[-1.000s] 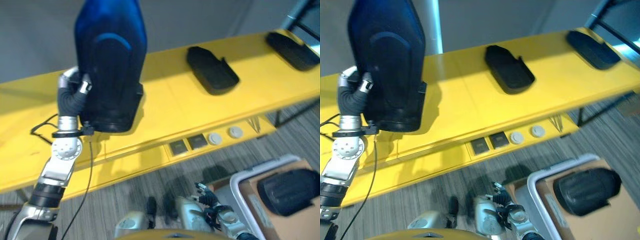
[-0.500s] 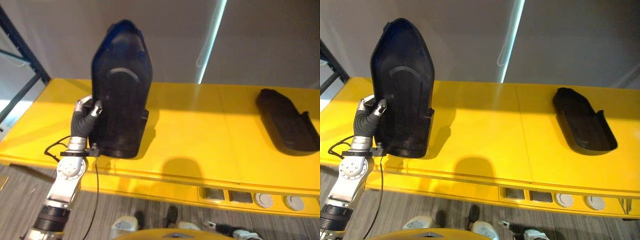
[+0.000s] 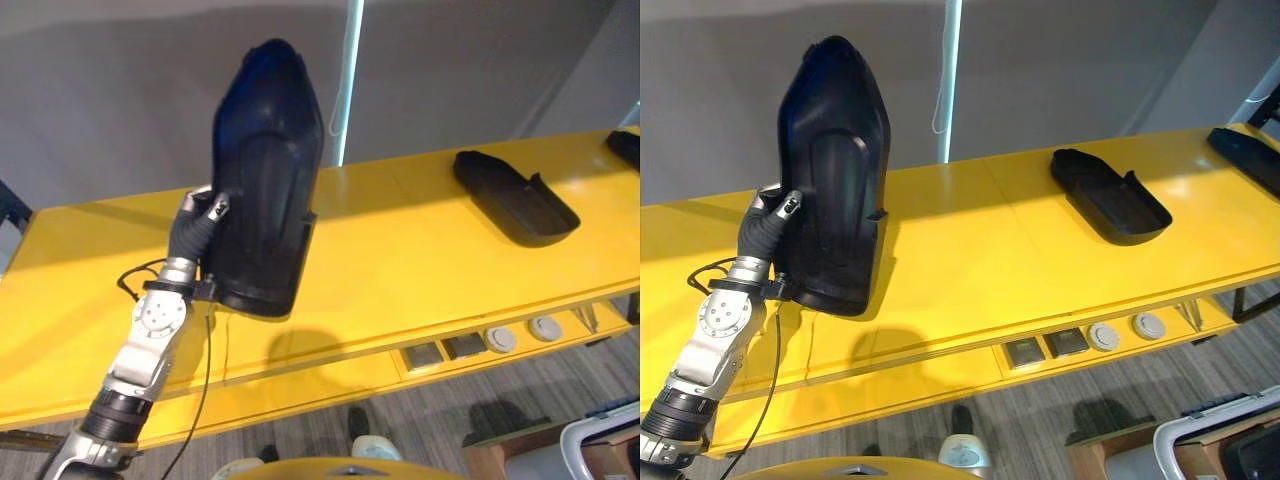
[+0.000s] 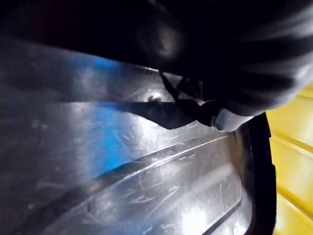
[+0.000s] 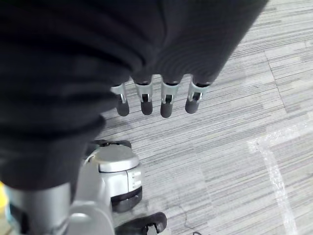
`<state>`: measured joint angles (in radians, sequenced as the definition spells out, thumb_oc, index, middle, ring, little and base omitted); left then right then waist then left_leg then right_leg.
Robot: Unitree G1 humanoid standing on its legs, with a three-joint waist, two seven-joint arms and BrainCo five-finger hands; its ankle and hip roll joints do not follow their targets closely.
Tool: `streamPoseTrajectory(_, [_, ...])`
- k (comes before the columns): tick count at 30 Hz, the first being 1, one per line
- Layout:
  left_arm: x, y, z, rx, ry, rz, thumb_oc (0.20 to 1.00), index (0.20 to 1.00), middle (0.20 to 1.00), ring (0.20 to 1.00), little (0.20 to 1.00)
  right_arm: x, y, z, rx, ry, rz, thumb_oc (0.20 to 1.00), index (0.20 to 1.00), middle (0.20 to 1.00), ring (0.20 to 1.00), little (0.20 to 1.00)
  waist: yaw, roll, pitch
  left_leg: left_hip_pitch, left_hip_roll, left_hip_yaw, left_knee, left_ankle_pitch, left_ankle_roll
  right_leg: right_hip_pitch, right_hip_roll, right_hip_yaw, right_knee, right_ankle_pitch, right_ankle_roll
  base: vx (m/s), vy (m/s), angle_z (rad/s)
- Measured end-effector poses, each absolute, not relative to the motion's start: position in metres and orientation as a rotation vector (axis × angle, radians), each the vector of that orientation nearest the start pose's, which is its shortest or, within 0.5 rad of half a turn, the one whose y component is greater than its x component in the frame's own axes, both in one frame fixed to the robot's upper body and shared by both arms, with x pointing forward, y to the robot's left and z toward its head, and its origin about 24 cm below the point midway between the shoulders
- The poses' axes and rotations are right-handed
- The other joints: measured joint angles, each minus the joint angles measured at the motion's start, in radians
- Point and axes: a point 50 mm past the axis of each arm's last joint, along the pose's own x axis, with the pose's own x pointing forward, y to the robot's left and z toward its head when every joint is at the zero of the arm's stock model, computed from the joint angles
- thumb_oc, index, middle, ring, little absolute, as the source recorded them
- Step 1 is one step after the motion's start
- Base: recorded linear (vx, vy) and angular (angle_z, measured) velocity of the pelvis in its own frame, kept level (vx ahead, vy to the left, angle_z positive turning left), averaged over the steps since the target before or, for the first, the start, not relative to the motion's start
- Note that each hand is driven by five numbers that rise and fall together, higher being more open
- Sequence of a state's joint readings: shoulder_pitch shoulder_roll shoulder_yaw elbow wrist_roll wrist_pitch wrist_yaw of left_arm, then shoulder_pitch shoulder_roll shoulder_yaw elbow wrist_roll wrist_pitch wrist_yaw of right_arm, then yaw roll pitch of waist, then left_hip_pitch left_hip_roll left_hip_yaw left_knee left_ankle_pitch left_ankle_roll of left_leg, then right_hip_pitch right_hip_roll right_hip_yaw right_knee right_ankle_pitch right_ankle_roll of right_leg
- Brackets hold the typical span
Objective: Move parts from the plastic box to the shelf.
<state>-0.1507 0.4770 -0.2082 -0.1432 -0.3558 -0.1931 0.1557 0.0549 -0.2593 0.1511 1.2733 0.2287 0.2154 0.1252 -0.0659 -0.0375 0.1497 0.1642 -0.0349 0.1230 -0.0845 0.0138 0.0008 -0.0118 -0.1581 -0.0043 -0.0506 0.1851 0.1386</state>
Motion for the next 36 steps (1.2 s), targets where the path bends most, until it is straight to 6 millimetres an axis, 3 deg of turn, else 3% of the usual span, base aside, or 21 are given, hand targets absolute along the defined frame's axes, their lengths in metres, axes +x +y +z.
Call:
streamPoseTrajectory(3, [0.270,0.166,0.117,0.029,-0.320,-0.139,0.200,0.200,0.200,0.200,0.200,0.033,-0.230,-0.171,0.006,1.547,-0.096,1.000,1.000,1.000,1.000,1.000,-0.008,0.002,0.005,-0.008,0.027,0.017,0.006,0.006,0.001,-0.041,0.003,-0.024,0.052,-0.032,-0.005,-0.11,-0.142,-0.04])
streamPoseTrajectory(4, [0.271,0.166,0.113,0.020,-0.304,-0.125,0.200,0.200,0.200,0.200,0.200,0.034,-0.230,-0.171,0.005,1.548,-0.097,1.000,1.000,1.000,1.000,1.000,-0.011,0.006,0.008,-0.017,0.038,0.019,0.006,0.015,-0.007,-0.057,0.008,-0.032,0.082,-0.050,0.008,-0.06,-0.118,0.01])
streamPoseTrajectory(5, [0.273,0.167,0.108,0.011,-0.282,-0.091,0.200,0.200,0.200,0.200,0.200,0.038,-0.230,-0.171,0.006,1.544,-0.093,1.000,1.000,1.000,1.000,1.000,-0.009,0.018,0.015,-0.024,0.057,0.013,0.001,0.008,-0.010,-0.086,0.027,-0.042,0.142,-0.081,-0.008,-0.11,-0.166,-0.01])
streamPoseTrajectory(6, [0.274,0.170,0.105,0.012,-0.264,-0.075,0.200,0.200,0.200,0.200,0.200,0.037,-0.230,-0.171,0.010,1.552,-0.090,1.000,1.000,1.000,1.000,1.000,-0.011,0.007,0.012,-0.023,0.057,0.011,0.000,0.006,-0.025,-0.092,0.037,-0.039,0.138,-0.086,-0.013,-0.13,-0.171,-0.10])
streamPoseTrajectory(7, [0.275,0.171,0.100,-0.016,-0.233,-0.053,0.200,0.200,0.200,0.200,0.200,0.040,-0.235,-0.169,-0.018,1.549,-0.081,1.000,1.000,1.000,1.000,1.000,-0.008,0.018,0.017,-0.028,0.078,0.020,0.002,0.008,-0.031,-0.086,0.053,-0.048,0.088,-0.076,-0.034,-0.13,-0.172,-0.26])
streamPoseTrajectory(9, [0.277,0.168,0.100,-0.075,-0.216,-0.032,0.200,0.200,0.200,0.200,0.200,0.050,-0.246,-0.165,-0.076,1.532,-0.056,1.000,1.000,1.000,1.000,1.000,0.007,0.044,0.031,-0.053,0.116,0.040,0.005,0.017,-0.047,-0.049,0.079,-0.093,-0.038,-0.061,-0.037,-0.04,-0.123,-0.34])
streamPoseTrajectory(10, [0.280,0.164,0.100,-0.127,-0.193,-0.028,0.200,0.200,0.200,0.200,0.200,0.054,-0.248,-0.165,-0.128,1.533,-0.025,1.000,1.000,1.000,1.000,1.000,0.006,0.034,0.043,-0.055,0.118,0.037,0.005,0.019,-0.060,-0.058,0.089,-0.093,-0.041,-0.005,-0.071,0.00,-0.099,-0.16])
streamPoseTrajectory(13, [0.287,0.137,0.094,-0.272,-0.105,-0.030,0.200,0.200,0.200,0.200,0.200,0.056,-0.255,-0.162,-0.133,1.516,-0.072,1.000,1.000,1.000,1.000,1.000,-0.005,0.043,0.048,-0.050,0.141,0.029,0.000,0.015,-0.062,-0.050,0.114,-0.094,-0.041,-0.002,-0.079,0.00,-0.052,-0.06])
streamPoseTrajectory(17, [0.303,0.123,0.085,-0.262,-0.016,-0.007,0.200,0.200,0.200,0.200,0.200,0.067,-0.255,-0.160,-0.136,1.478,-0.062,1.000,1.000,1.000,1.000,1.000,-0.027,0.048,0.051,-0.057,0.138,0.030,-0.001,0.013,-0.065,-0.052,0.107,-0.094,-0.041,-0.002,-0.079,0.01,-0.002,0.00])
streamPoseTrajectory(19, [0.307,0.125,0.076,-0.240,0.046,0.041,0.200,0.200,0.200,0.200,0.200,0.074,-0.251,-0.160,-0.139,1.454,-0.035,1.000,1.000,1.000,1.000,1.000,-0.045,0.052,0.055,-0.060,0.129,0.039,-0.001,0.010,-0.069,-0.059,0.097,-0.093,-0.041,-0.004,-0.075,0.01,0.007,-0.10])
streamPoseTrajectory(24, [0.308,0.131,0.061,-0.178,0.120,0.118,0.200,0.200,0.200,0.200,0.200,0.069,-0.242,-0.163,-0.123,1.480,-0.017,1.000,1.000,1.000,1.000,1.000,-0.051,0.056,0.056,-0.052,0.125,0.041,0.000,0.015,-0.062,-0.058,0.093,-0.093,-0.041,-0.005,-0.074,0.04,0.014,0.00])
streamPoseTrajectory(29, [0.313,0.138,0.064,-0.052,0.123,0.201,0.200,0.200,0.200,0.200,0.200,0.068,-0.245,-0.162,-0.142,1.484,-0.008,1.000,1.000,1.000,1.000,1.000,-0.051,0.063,0.053,-0.039,0.123,0.041,0.000,0.011,-0.061,-0.041,0.092,-0.092,-0.041,-0.004,-0.074,0.00,0.000,0.00])
streamPoseTrajectory(30, [0.313,0.139,0.063,-0.042,0.131,0.207,0.256,0.256,0.256,0.256,0.256,0.067,-0.245,-0.162,-0.144,1.491,-0.010,1.000,1.000,1.000,1.000,1.000,-0.050,0.065,0.052,-0.039,0.123,0.041,-0.001,0.009,-0.062,-0.038,0.092,-0.092,-0.041,-0.004,-0.074,0.01,0.027,0.03])
streamPoseTrajectory(31, [0.313,0.141,0.060,-0.018,0.141,0.215,0.445,0.445,0.445,0.445,0.445,0.066,-0.246,-0.162,-0.147,1.494,-0.010,1.000,1.000,1.000,1.000,1.000,-0.050,0.068,0.051,-0.039,0.123,0.041,-0.001,0.008,-0.063,-0.036,0.092,-0.092,-0.041,-0.004,-0.074,0.00,0.000,0.00])
streamPoseTrajectory(32, [0.314,0.147,0.053,0.023,0.167,0.236,1.000,1.000,1.000,1.000,1.000,0.065,-0.248,-0.162,-0.152,1.506,-0.013,1.000,1.000,1.000,1.000,1.000,-0.052,0.074,0.048,-0.038,0.123,0.042,0.000,0.006,-0.063,-0.036,0.092,-0.090,-0.041,-0.004,-0.074,0.00,0.000,0.00])
streamPoseTrajectory(36, [0.314,0.149,0.050,0.040,0.190,0.229,1.000,1.000,1.000,1.000,1.000,0.062,-0.252,-0.161,-0.146,1.536,-0.016,1.000,1.000,1.000,1.000,1.000,-0.051,0.088,0.040,-0.038,0.122,0.043,0.000,0.005,-0.064,-0.036,0.091,-0.090,-0.041,-0.004,-0.074,0.00,0.000,0.00])
